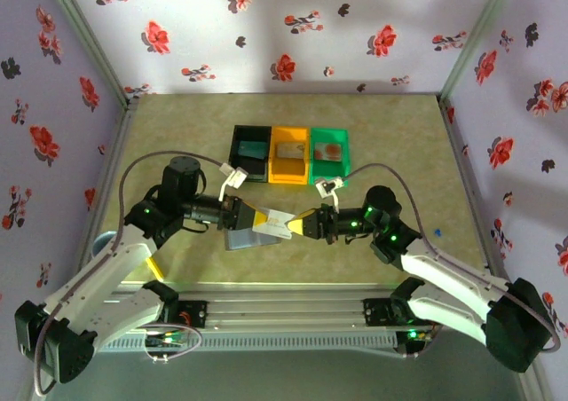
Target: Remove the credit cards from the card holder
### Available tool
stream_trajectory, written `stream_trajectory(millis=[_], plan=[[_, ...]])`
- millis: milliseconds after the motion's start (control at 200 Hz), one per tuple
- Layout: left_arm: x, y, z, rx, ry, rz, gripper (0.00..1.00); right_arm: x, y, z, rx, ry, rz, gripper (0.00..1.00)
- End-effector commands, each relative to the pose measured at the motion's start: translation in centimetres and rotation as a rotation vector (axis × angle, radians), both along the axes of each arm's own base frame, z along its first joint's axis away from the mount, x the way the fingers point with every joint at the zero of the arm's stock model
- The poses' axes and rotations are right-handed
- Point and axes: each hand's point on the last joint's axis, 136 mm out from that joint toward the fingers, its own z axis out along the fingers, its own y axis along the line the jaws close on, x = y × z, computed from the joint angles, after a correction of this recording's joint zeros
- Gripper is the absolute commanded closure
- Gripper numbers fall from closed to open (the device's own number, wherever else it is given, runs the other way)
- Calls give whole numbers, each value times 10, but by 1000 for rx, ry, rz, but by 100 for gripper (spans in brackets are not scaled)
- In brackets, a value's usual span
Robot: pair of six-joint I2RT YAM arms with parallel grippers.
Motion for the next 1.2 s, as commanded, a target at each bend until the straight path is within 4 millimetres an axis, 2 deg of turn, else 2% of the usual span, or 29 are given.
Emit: stream_trajectory(millis=[0,120,290,395,490,630,730,875,1070,1200], plan=[[-7,-3,9,-38,-20,-48,100,-4,0,12,20,-55,11,100],[-4,-4,11,-51,-23,-42,100,2,-1,4,-24,-65,-33,100],[12,-3,7,-29,-43,32,100,14,-11,-3,-101,-115,-150,61],[24,-3,9,-32,-42,85,100,24,-24,-7,-153,-152,-253,45],[36,-3,12,-31,-53,128,100,40,-41,-12,-208,-172,-395,26],[61,2,10,3,-74,227,100,60,-74,-13,-264,-204,-615,7],[84,2,4,38,-62,297,100,66,-95,-8,-261,-225,-730,1],[121,1,2,89,-78,385,100,71,-120,-3,-262,-238,-865,1],[164,-7,6,129,-98,473,100,74,-133,-5,-283,-223,-934,1],[193,-15,-3,169,-92,508,100,75,-141,-4,-295,-223,-973,1]])
